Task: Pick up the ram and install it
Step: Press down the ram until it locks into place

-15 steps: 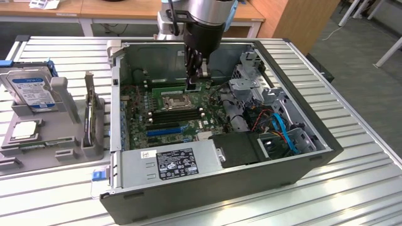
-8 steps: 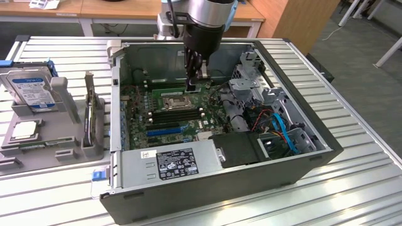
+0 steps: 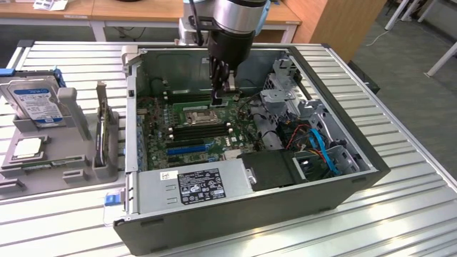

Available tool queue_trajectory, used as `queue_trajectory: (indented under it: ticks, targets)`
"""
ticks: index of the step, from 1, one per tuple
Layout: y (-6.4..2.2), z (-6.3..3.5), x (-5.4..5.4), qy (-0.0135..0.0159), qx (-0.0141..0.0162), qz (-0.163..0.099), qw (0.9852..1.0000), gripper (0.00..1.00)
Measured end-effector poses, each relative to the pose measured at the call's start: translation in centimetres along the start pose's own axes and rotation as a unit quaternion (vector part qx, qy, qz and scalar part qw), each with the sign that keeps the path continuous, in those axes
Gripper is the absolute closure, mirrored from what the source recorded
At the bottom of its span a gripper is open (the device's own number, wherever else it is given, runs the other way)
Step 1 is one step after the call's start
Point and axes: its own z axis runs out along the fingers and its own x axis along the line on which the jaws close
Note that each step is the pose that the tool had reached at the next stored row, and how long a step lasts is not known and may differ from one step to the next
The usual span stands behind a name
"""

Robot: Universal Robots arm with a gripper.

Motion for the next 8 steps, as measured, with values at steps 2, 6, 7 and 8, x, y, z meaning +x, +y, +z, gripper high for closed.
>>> queue_trajectory:
  ticks: [2,6,7,8]
  targets:
    - [-0.01,0.11,0.01,0.0000,0.0000,0.000,1.0000,0.88]
    - [-0.02,0.34,0.01,0.0000,0.0000,0.000,1.0000,0.88]
    - [-0.02,0.38,0.01,0.0000,0.0000,0.000,1.0000,0.88]
    - [-0.03,0.44,0.01,0.0000,0.0000,0.000,1.0000,0.88]
